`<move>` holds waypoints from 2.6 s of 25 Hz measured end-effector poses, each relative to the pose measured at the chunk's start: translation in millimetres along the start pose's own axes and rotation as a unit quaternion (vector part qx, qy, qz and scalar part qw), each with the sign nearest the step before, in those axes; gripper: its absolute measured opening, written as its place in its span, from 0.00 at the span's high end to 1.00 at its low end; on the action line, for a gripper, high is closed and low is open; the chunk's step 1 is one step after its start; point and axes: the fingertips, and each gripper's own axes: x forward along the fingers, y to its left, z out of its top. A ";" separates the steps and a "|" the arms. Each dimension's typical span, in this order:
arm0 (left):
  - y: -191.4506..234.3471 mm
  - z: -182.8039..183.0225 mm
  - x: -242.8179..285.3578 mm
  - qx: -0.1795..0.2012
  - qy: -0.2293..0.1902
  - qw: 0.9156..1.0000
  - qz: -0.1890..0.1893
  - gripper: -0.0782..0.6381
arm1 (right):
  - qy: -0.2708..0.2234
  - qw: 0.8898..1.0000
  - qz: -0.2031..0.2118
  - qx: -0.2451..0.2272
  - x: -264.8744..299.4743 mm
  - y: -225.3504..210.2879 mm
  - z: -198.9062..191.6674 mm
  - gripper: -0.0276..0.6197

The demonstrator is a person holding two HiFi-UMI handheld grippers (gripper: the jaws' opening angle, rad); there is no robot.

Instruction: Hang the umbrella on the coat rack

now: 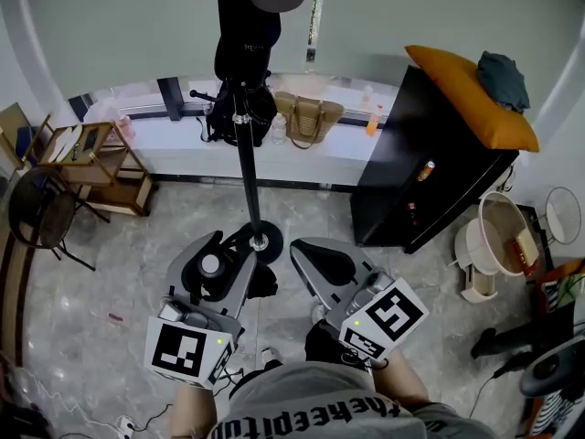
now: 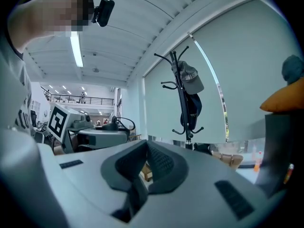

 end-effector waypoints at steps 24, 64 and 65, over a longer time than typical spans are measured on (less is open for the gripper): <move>-1.7 5.4 115.1 -0.003 0.014 0.998 0.058 0.61 | 0.003 0.998 0.058 0.006 23.0 -121.3 8.1 0.94; -28.1 1.5 175.3 -0.016 0.033 0.981 0.190 0.61 | 0.018 0.981 0.190 0.037 24.2 -199.9 -6.8 0.94; -26.2 0.6 174.0 -0.017 0.035 0.980 0.193 0.61 | 0.019 0.980 0.192 0.037 26.2 -198.6 -7.3 0.94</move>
